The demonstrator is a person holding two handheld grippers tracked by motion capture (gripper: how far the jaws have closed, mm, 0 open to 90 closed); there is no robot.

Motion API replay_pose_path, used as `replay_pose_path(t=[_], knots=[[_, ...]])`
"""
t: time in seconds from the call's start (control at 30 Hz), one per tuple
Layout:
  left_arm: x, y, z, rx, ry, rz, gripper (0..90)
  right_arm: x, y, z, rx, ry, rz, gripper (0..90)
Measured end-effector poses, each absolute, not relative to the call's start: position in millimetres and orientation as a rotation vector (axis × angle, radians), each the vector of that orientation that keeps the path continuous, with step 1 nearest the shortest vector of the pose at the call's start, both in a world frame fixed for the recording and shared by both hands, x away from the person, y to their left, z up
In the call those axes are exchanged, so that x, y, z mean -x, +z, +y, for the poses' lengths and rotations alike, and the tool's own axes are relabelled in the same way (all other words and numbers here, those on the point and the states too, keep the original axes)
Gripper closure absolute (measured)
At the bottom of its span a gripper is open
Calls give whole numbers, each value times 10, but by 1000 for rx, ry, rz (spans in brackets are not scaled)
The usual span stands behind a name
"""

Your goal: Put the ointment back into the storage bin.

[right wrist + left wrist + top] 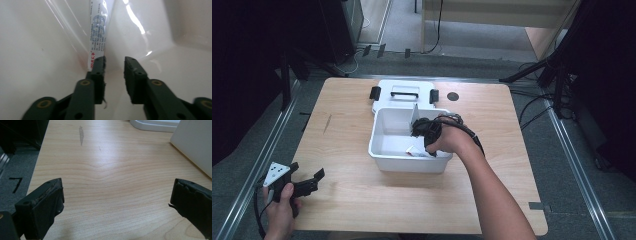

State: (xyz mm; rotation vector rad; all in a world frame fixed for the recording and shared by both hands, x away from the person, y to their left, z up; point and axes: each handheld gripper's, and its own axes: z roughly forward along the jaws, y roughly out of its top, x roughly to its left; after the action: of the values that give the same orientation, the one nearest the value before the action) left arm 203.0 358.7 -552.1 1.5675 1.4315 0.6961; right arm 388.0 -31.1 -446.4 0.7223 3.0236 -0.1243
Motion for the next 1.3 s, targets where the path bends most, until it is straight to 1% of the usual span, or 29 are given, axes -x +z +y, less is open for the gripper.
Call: replay_pose_path(t=[0.1,0.17,0.3,0.33,0.4,0.47,0.5,0.53,0.6,0.63,0.7,0.73,0.77,0.8,0.87,0.9,0.97,1.03,1.07,1.1,1.13,1.3], knots=[[-2030,-5520,3588,-1568,696,1432,0,-3901,-4395,-349,-760,-48,3038,831],[-2030,-5521,3587,-1567,696,1430,0,-3910,-4357,-372,-789,-24,3032,852],[-2029,-5522,3587,-1564,697,1429,0,-3908,-4298,-409,-816,21,3029,856],[-2025,-5521,3589,-1565,694,1429,0,-3895,-4231,-442,-830,52,3028,851],[-2016,-5521,3591,-1565,692,1427,0,-3884,-4181,-470,-836,78,3031,838],[-2010,-5521,3593,-1561,691,1425,0,-3868,-4125,-502,-845,108,3026,804],[-2010,-5521,3593,-1561,691,1425,0,-3868,-4125,-502,-845,108,3026,804],[-2007,-5521,3594,-1558,690,1426,0,-3862,-4101,-520,-848,120,3027,784],[-2002,-5522,3596,-1556,692,1426,0,-3829,-4033,-571,-858,137,3027,683],[-1999,-5522,3597,-1556,692,1423,0,-3818,-4014,-589,-850,137,3022,649],[-1998,-5522,3596,-1555,693,1424,0,-3803,-3993,-603,-857,143,3017,636],[-1998,-5522,3596,-1552,691,1426,0,-3783,-3938,-636,-862,166,2999,567],[-1998,-5522,3596,-1552,691,1426,0,-3783,-3938,-636,-862,166,2999,567],[-2000,-5522,3599,-1555,692,1424,0,-3749,-3868,-668,-881,208,2974,412],[-2000,-5522,3599,-1557,692,1422,0,-3722,-3824,-684,-887,226,2947,307],[-2000,-5522,3598,-1557,691,1422,0,-3722,-3824,-684,-887,226,2947,307],[-2000,-5521,3599,-1558,691,1423,0,-3684,-3772,-708,-911,228,2931,178],[-2002,-5522,3599,-1558,691,1425,0,-3657,-3745,-757,-934,222,2904,96],[-2002,-5521,3598,-1559,691,1424,0,-3657,-3741,-775,-937,224,2898,64],[-2002,-5521,3598,-1559,691,1424,0,-3657,-3741,-775,-937,224,2898,64],[-2002,-5521,3595,-1561,693,1424,0,-3639,-3729,-828,-941,233,2890,2],[-2003,-5522,3595,-1558,691,1426,0,-3601,-3713,-985,-971,268,2850,0]])
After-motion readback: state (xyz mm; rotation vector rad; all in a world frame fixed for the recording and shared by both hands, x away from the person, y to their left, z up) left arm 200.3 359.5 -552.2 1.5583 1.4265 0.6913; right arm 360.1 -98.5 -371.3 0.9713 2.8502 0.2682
